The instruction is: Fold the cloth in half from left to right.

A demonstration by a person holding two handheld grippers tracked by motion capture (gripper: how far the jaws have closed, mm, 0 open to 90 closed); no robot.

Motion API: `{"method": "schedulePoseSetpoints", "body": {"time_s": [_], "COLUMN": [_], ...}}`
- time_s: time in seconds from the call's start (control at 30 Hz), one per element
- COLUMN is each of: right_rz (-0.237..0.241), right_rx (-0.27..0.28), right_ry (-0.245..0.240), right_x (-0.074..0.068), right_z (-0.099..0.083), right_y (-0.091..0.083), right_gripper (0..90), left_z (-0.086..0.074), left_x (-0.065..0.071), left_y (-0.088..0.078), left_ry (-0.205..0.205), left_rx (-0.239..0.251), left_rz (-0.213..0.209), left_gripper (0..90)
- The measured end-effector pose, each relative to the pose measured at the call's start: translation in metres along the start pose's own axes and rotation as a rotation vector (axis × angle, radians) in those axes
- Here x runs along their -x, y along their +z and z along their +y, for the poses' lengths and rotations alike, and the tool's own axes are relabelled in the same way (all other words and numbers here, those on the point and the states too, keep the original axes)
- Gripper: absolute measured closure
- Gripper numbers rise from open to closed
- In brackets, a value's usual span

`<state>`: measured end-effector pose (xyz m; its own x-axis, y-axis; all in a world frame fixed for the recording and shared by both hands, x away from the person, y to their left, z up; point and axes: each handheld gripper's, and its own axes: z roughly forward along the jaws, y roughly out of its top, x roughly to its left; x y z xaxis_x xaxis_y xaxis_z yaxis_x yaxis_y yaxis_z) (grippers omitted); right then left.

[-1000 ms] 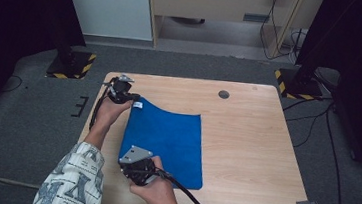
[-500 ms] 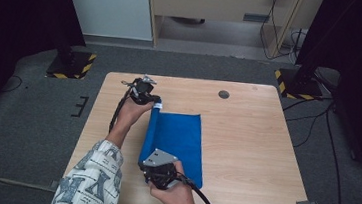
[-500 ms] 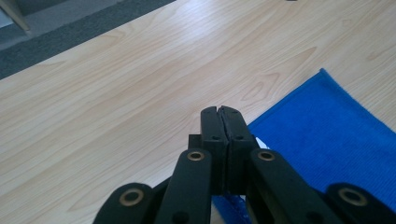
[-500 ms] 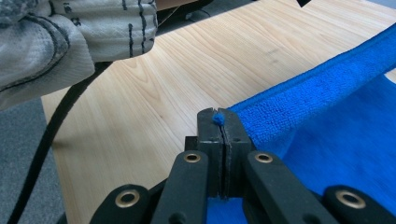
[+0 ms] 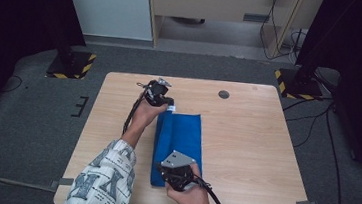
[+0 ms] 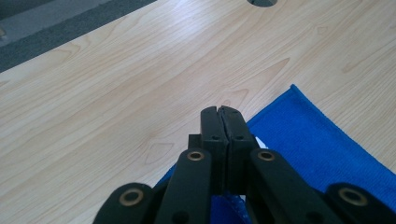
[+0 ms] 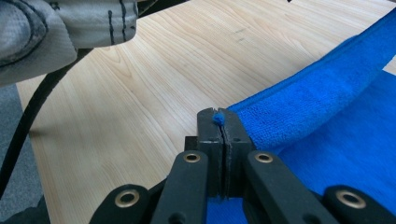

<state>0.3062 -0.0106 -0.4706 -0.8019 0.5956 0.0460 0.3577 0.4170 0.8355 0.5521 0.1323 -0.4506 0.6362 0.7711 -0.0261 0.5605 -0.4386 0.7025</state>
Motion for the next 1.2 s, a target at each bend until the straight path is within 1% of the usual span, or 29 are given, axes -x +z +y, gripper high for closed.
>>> {"method": "schedulePoseSetpoints", "body": {"time_s": [0.37, 0.43, 0.6, 0.73, 0.8, 0.93, 1.0, 1.07, 1.1, 1.2], "right_rz": [-0.033, -0.037, -0.037, -0.036, -0.040, -0.048, -0.052, -0.057, -0.058, -0.061], "right_rx": [-0.005, -0.010, -0.026, -0.036, -0.035, -0.033, -0.036, -0.041, -0.048, -0.065], "right_ry": [0.031, 0.035, 0.042, 0.047, 0.049, 0.049, 0.051, 0.051, 0.049, 0.046], "right_x": [0.016, 0.017, 0.018, 0.019, 0.020, 0.023, 0.024, 0.025, 0.025, 0.026], "right_z": [-0.017, -0.020, -0.029, -0.032, -0.033, -0.032, -0.033, -0.035, -0.037, -0.043], "right_y": [-0.018, -0.019, -0.019, -0.017, -0.018, -0.021, -0.022, -0.023, -0.023, -0.022], "right_gripper": [88.7, 88.5, 87.9, 87.5, 87.4, 87.1, 86.9, 86.7, 86.5, 86.2], "left_z": [0.009, 0.008, 0.008, 0.008, 0.009, 0.011, 0.011, 0.011, 0.010, 0.010], "left_x": [0.020, 0.023, 0.032, 0.033, 0.032, 0.033, 0.034, 0.037, 0.038, 0.041], "left_y": [0.019, 0.023, 0.033, 0.036, 0.035, 0.035, 0.038, 0.042, 0.044, 0.048], "left_ry": [0.015, 0.011, 0.030, 0.025, 0.017, 0.018, 0.014, 0.014, 0.005, 0.008], "left_rx": [-0.018, -0.023, -0.043, -0.043, -0.036, -0.036, -0.036, -0.052, -0.051, -0.056], "left_rz": [-0.028, -0.034, -0.048, -0.044, -0.038, -0.039, -0.044, -0.046, -0.048, -0.049], "left_gripper": [88.9, 88.9, 88.9, 88.9, 88.9, 88.9, 88.9, 88.9, 88.8, 88.8]}}
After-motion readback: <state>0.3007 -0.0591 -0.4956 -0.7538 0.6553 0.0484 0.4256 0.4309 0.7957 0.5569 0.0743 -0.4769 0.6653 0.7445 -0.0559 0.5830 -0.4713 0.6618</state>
